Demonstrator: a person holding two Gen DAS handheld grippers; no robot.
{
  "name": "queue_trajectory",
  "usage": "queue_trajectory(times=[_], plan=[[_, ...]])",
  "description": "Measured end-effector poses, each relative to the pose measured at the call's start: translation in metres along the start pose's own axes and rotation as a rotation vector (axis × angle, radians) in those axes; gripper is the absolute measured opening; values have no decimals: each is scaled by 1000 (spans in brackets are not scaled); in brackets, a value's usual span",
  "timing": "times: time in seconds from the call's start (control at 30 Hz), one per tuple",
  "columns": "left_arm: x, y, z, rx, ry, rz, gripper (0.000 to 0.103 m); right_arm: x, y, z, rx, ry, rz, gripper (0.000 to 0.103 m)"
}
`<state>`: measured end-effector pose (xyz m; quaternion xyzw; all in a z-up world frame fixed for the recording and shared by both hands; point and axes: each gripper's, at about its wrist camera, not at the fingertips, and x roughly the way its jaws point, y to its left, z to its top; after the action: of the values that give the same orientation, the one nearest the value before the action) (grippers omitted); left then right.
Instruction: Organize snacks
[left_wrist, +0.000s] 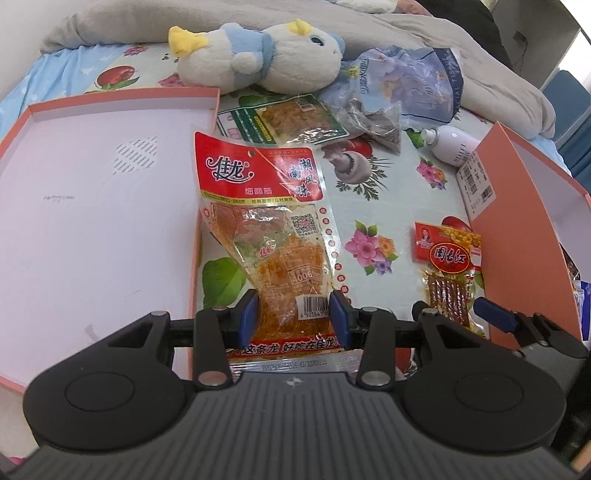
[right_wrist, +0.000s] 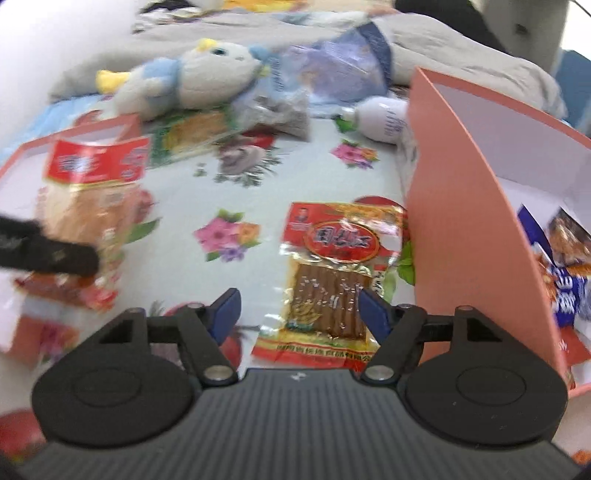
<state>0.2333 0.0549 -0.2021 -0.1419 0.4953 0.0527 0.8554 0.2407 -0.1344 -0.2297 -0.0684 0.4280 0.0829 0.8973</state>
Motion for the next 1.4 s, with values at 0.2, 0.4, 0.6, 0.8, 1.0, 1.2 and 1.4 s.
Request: queue_trajectory(times=[0.2, 0.4, 0.6, 0.8, 1.0, 1.2, 1.4], plan=[[-1, 9, -2, -18, 4, -2, 47, 15, 9, 4, 57, -15, -119, 73], [-2, 8, -5, -20, 8, -13, 47, 22, 9, 5, 93, -14, -153, 73], [-7, 4, -3, -12, -5, -25, 45, 26, -9, 4, 193, 24, -63, 72], [-6, 2, -3, -10, -13, -18, 44, 22, -13, 2, 153, 42, 6, 68], [4, 0, -7, 18, 15, -4, 56, 10, -18, -3, 117, 38, 59, 53], [22, -15, -9, 102, 29, 12, 89, 0, -20, -10, 112, 37, 96, 51], [53, -27, -11, 154, 74, 70, 90, -8, -19, -17, 62, 38, 109, 51]])
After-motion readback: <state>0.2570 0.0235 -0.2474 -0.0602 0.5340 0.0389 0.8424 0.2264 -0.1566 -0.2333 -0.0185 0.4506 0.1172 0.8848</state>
